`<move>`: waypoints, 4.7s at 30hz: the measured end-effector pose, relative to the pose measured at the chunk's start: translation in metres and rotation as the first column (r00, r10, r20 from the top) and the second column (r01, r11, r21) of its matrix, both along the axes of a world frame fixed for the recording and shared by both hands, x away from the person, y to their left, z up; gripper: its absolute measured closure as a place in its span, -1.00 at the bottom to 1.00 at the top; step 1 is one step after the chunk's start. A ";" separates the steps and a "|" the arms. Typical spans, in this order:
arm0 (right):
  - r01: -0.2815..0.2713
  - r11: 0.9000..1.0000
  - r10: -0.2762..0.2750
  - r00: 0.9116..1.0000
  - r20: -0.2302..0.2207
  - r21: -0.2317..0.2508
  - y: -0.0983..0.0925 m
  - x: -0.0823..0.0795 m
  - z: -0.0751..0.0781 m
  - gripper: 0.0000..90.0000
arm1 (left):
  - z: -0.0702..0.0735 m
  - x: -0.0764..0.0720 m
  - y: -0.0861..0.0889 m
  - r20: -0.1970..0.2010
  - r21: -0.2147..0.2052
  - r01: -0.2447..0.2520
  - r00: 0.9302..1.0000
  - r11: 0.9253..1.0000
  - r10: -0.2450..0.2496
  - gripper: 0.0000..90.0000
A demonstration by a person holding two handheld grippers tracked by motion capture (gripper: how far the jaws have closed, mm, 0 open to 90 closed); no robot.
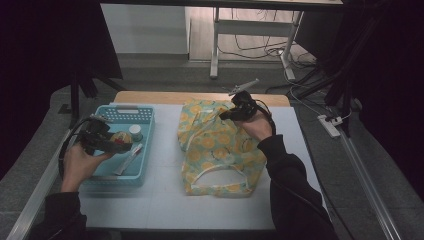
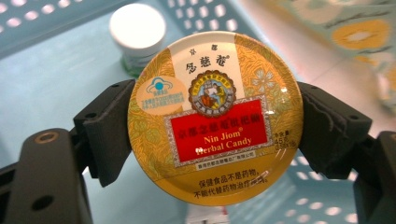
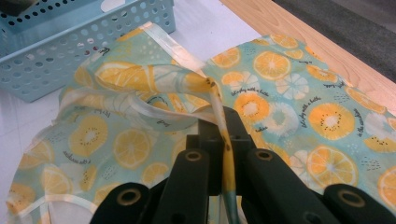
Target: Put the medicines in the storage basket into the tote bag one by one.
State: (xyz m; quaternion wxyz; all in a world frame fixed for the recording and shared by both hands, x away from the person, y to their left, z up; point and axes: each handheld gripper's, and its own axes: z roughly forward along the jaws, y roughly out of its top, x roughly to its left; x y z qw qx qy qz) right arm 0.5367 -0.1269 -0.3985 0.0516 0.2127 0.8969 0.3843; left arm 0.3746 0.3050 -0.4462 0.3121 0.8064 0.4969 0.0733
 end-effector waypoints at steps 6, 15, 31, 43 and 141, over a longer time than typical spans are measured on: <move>0.001 1.000 -0.001 1.000 0.000 0.002 0.000 0.000 0.000 0.99 | 0.006 -0.005 -0.015 0.015 -0.013 0.045 0.999 0.999 -0.045 -0.55; 0.004 1.000 -0.004 1.000 0.002 0.003 0.000 0.000 0.000 0.98 | 0.010 -0.009 -0.042 0.031 -0.017 0.116 0.993 0.993 -0.116 -0.55; 0.008 1.000 -0.008 1.000 -0.001 0.008 -0.001 0.002 -0.002 0.98 | 0.017 -0.004 -0.094 0.050 -0.035 0.243 0.969 0.969 -0.241 -0.55; 0.013 1.000 -0.013 1.000 -0.007 0.014 -0.003 0.004 -0.003 0.99 | 0.024 0.008 -0.147 0.069 -0.034 0.357 0.933 0.933 -0.354 -0.55; 0.067 0.998 -0.068 0.998 -0.009 -0.015 -0.003 0.030 -0.035 0.98 | -0.047 0.111 -0.275 0.102 -0.024 0.360 0.929 0.932 -0.356 -0.95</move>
